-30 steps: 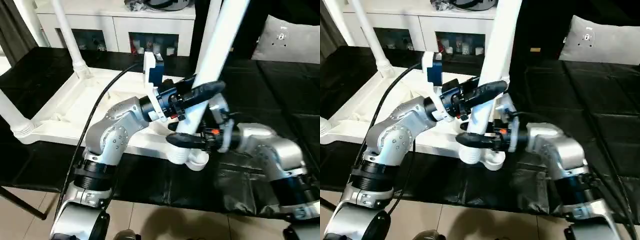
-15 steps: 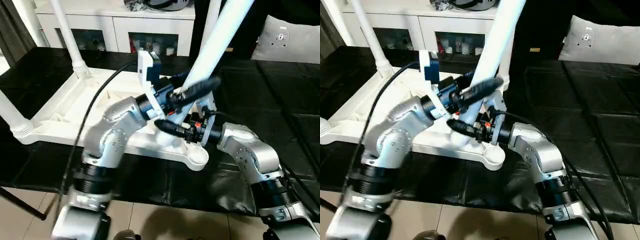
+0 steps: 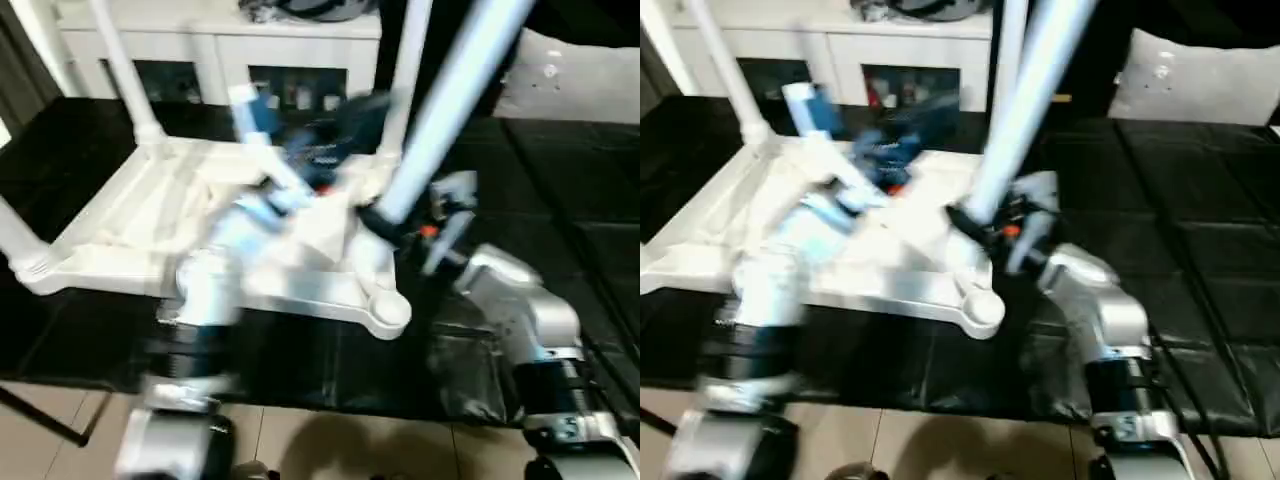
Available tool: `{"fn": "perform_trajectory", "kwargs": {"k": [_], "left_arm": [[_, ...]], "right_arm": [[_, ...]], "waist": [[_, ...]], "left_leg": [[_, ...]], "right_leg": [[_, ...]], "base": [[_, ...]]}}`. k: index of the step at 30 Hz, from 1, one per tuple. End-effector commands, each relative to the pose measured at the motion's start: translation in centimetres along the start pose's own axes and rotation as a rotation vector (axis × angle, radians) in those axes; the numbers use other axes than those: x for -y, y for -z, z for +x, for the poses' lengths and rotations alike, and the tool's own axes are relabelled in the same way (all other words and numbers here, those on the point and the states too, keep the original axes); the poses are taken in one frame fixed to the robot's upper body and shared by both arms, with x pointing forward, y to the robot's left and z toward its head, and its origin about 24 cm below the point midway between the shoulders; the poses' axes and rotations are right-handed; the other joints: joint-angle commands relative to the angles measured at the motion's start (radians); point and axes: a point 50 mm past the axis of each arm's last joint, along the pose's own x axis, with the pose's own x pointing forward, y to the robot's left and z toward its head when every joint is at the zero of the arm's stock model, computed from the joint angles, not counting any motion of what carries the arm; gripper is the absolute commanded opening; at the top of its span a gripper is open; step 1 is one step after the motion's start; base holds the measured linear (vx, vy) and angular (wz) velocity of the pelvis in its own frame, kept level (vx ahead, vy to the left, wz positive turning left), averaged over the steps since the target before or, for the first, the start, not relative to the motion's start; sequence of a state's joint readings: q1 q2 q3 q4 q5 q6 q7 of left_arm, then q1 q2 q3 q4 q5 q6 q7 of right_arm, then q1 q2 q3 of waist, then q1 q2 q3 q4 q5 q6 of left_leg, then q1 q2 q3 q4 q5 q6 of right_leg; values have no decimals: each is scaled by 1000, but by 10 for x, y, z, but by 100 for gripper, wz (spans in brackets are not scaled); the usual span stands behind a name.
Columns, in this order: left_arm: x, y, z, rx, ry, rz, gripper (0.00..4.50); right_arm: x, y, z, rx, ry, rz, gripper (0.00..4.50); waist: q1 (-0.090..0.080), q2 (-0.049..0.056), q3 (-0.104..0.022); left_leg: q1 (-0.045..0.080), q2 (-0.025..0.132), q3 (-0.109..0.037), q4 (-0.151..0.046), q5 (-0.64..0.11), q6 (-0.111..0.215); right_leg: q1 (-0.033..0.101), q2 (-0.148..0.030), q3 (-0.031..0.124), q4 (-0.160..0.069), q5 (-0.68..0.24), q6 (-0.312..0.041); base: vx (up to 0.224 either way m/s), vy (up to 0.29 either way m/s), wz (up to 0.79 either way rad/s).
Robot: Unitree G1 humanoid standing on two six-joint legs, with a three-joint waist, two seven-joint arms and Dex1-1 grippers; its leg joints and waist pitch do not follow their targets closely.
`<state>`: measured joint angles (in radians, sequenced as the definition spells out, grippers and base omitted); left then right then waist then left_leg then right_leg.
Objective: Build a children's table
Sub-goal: Pick table leg, then rotate table base
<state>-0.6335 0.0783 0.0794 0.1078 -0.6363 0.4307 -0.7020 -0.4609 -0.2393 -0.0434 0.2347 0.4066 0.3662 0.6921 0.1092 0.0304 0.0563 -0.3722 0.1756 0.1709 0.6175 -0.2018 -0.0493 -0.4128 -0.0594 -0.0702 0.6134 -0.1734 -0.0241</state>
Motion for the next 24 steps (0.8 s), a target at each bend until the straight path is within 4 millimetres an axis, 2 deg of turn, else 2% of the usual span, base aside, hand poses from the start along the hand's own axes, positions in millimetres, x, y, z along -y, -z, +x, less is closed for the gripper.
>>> {"fn": "perform_trajectory", "kwargs": {"k": [1, 2, 3, 4, 5, 6, 8, 9, 12, 14, 16, 17, 19, 20, 21, 24], "left_arm": [[-10, 25, -14, -273, 35, 181, 294], [-14, 30, -19, -341, 46, 223, 294], [-18, 34, -25, -410, 55, 267, 294], [-18, 34, -25, -410, 55, 267, 294], [-21, 37, -29, -457, 71, 307, 294], [-23, 42, -36, -532, 120, 335, 294], [-25, 47, -43, -619, 186, 372, 294], [-27, 51, -48, -669, 227, 388, 260], [-32, 62, -57, -807, 341, 441, 260], [-33, 63, -59, -827, 358, 449, 216], [-38, 68, -62, -888, 416, 435, 214], [-39, 70, -62, -903, 430, 425, 214], [-41, 71, -63, -922, 448, 411, 204], [-41, 73, -64, -939, 461, 403, 175], [-43, 75, -65, -956, 481, 396, 171], [-45, 79, -65, -980, 493, 389, 157]], "right_arm": [[6, -2, -10, -33, 59, -76, 191], [8, 0, -12, -49, 70, -83, 191], [9, 1, -15, -56, 80, -85, 191], [9, 1, -15, -56, 80, -85, 191], [10, 1, -16, -56, 87, -81, 191], [11, 2, -18, -62, 92, -84, 191], [12, 3, -20, -69, 98, -93, 191], [12, 3, -21, -72, 100, -100, 191], [11, 3, -23, -81, 116, -119, 191], [11, 3, -23, -83, 117, -123, 191], [10, 4, -25, -87, 100, -132, 191], [9, 4, -26, -87, 92, -134, 191], [9, 4, -27, -87, 80, -137, 191], [9, 5, -28, -90, 72, -137, 191], [8, 5, -30, -93, 67, -136, 191], [8, 6, -31, -94, 67, -134, 191]], "waist": [[2, -5, -76], [5, -1, -75], [0, -2, -74], [1, -1, -75], [-1, -3, -76], [0, 0, -76], [-1, 0, -75], [0, 0, -74], [0, 2, -73], [-1, 7, -75], [0, 10, -73], [0, 15, -74], [1, 11, -72], [2, 12, -74], [2, 16, -73], [3, 12, -74]], "left_leg": [[7, 41, -19, -69, -74, 43], [10, 43, -21, -72, -86, 42], [12, 43, -19, -73, -96, 33], [12, 43, -20, -73, -96, 28], [11, 44, -17, -73, -93, 19], [11, 43, -18, -74, -100, 18], [11, 46, -18, -76, -113, 13], [12, 45, -17, -77, -120, 10], [11, 44, -17, -77, -126, 8], [13, 46, -18, -78, -136, -1], [14, 44, -17, -78, -151, -5], [15, 44, -17, -77, -157, -9], [14, 45, -17, -78, -168, -7], [15, 47, -18, -78, -168, -7], [14, 45, -18, -78, -166, -5], [14, 47, -17, -77, -169, 0]], "right_leg": [[63, -76, 48, -79, -230, -126], [59, -74, 48, -80, -251, -112], [59, -74, 50, -77, -254, -104], [60, -75, 50, -77, -249, -104], [63, -79, 51, -74, -229, -119], [62, -79, 51, -77, -231, -127], [61, -82, 53, -72, -229, -139], [61, -83, 53, -76, -228, -149], [62, -84, 53, -78, -231, -154], [62, -85, 55, -71, -229, -152], [62, -86, 54, -78, -233, -161], [62, -86, 54, -76, -233, -163], [65, -88, 54, -77, -243, -170], [66, -90, 54, -76, -245, -175], [65, -89, 54, -79, -247, -174], [67, -90, 53, -77, -245, -183]], "base": [[0, 0, 0], [0, 0, 0], [0, 0, 0], [0, 0, 0], [0, 0, 0], [0, 0, 0], [0, 0, 0], [0, 0, 0], [0, 0, 0], [0, 0, 0], [0, 0, 0], [0, 0, 0], [0, 0, 0], [0, 0, 0], [0, 0, 0], [0, 0, 0]]}}
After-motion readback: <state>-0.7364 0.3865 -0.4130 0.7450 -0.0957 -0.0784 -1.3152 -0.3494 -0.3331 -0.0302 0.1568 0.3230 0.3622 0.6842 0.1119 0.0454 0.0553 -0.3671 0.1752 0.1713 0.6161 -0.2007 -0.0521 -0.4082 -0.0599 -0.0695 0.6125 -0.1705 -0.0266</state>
